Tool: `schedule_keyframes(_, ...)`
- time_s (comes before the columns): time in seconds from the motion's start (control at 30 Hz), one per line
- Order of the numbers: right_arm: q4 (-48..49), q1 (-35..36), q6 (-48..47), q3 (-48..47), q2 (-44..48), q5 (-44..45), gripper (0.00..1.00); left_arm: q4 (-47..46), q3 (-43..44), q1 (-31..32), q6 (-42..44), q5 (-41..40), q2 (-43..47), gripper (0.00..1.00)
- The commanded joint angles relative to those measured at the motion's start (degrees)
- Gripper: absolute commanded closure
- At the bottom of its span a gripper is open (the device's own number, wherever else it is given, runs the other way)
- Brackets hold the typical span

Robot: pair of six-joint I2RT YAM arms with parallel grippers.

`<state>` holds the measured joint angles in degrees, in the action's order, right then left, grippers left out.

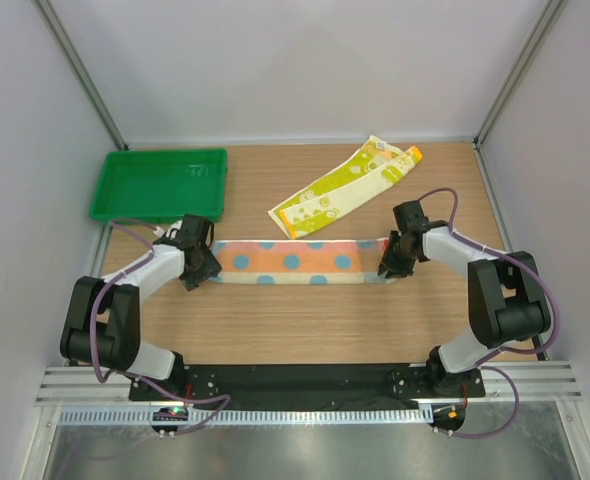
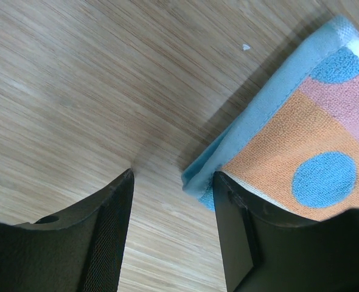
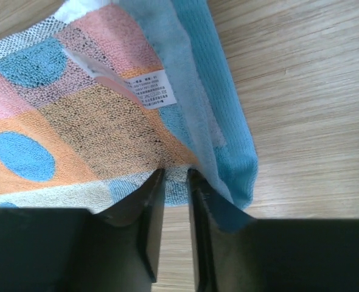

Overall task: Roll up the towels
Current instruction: Fold the towel

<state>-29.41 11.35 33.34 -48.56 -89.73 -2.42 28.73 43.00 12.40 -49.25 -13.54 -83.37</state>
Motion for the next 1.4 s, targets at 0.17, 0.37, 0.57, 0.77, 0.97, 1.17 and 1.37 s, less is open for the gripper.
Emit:
schedule_keyframes(0.17, -6.09, -0.90, -0.47, -0.66, 3.06, 6.35, 0.44, 1.68, -1.61, -1.24, -0.23, -2.10, -0.12, 0.43)
schedule_keyframes(0.37, -9.53, -0.89, 1.55, -1.46, 8.07, 12.70, 0.38, 3.43, -1.08, -1.24, -0.40, -0.97, 2.42, 0.41)
schedule_keyframes(0.57, -6.72, -0.89, 3.22, 1.43, 14.66, 8.66, 0.37, 8.52, 4.44, -1.24, 1.87, 0.53, 10.49, 0.18)
schedule_keyframes(0.77, -1.01, -0.89, 6.29, 8.12, 21.36, 3.12, 0.30, 18.19, 14.29, -1.24, 6.00, -0.26, 16.31, 0.09)
schedule_keyframes(0.97, 3.56, -1.33, 9.54, 12.60, 19.77, 3.12, 0.35, 20.14, 15.37, -1.24, 16.55, -2.52, 22.81, 0.09)
schedule_keyframes(1.17, 7.69, -2.56, 10.07, 14.54, 18.89, 3.38, 0.37, 19.88, 13.25, -1.24, 18.05, -3.77, 25.80, 0.10)
schedule_keyframes(1.37, 11.30, -3.79, 10.43, 17.09, 20.56, 3.21, 0.39, 19.87, 13.16, -1.15, 18.40, -3.07, 25.37, 0.11)
